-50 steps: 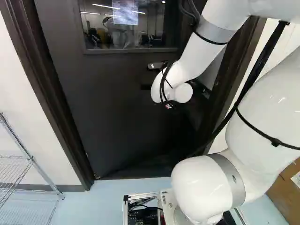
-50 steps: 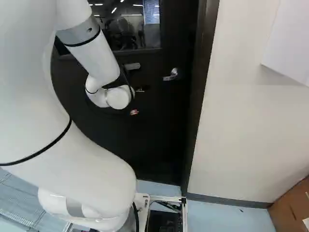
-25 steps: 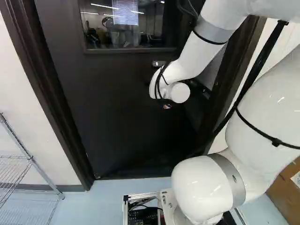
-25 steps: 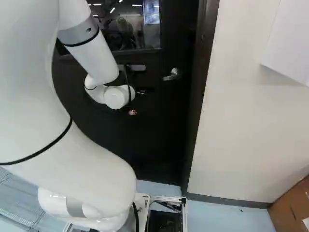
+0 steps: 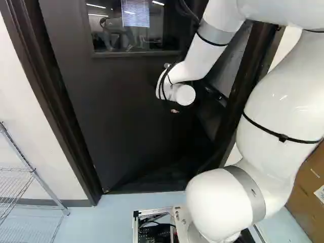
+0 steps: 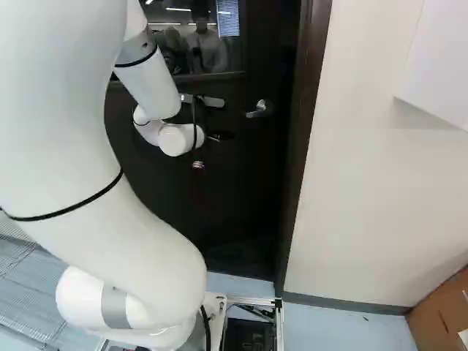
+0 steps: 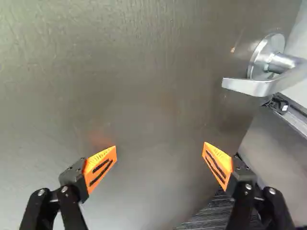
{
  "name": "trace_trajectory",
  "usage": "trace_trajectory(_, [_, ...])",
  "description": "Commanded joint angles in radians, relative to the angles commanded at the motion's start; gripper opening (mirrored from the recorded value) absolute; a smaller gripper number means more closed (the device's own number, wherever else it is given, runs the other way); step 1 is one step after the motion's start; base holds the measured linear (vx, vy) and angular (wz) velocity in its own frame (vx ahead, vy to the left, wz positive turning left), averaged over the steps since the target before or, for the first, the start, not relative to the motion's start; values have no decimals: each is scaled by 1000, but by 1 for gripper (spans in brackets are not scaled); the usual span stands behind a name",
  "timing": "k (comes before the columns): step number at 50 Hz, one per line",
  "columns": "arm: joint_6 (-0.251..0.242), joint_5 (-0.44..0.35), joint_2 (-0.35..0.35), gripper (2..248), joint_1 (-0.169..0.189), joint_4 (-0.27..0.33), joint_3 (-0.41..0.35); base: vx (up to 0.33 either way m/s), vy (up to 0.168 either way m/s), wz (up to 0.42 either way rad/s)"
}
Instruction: Open the door and move inside
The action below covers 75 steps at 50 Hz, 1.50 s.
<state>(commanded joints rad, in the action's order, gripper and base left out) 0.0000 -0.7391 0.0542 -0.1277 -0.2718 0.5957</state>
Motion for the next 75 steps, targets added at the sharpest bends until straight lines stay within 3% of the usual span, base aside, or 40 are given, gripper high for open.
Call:
trace_trajectory(32, [0,0,152,247,-50,-5,165,0,0,0])
trace_trajectory(61, [0,0,285,247,-90,-159,321,0,0,0])
trace_trajectory(75, [0,0,349,247,-107,-175,398,0,0,0])
